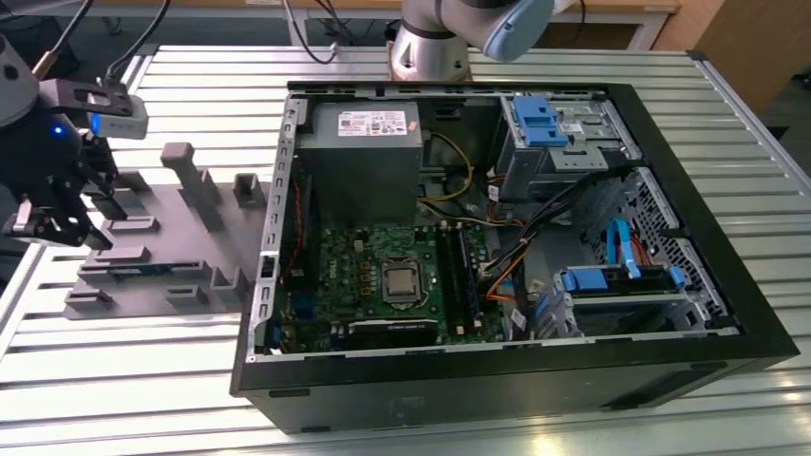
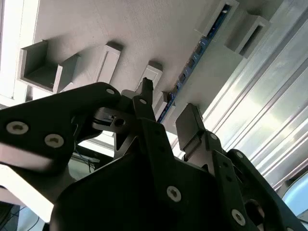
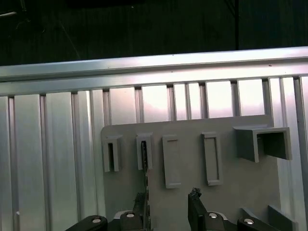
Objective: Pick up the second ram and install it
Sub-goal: 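Pick up the second ram and move it above second insertion slot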
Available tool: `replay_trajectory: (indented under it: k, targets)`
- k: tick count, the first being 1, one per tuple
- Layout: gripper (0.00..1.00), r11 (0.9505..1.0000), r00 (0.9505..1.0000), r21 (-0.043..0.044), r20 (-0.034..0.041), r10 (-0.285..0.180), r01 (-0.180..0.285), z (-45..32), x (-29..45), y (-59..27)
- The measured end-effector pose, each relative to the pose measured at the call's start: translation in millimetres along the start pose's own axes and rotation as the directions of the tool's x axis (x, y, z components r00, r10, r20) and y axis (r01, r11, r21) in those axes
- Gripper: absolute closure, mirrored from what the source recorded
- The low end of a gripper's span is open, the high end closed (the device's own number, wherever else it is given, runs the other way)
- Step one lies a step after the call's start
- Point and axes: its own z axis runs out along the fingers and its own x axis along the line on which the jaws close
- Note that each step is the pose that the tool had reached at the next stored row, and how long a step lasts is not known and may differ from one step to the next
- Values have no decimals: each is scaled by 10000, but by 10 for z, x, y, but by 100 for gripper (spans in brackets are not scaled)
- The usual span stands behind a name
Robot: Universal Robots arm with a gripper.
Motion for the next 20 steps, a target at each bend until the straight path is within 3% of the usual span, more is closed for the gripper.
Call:
replay_trajectory:
  k: [20]
  targets:
    - [53,10000,10000,1,1,0,0,-57,-1,1]
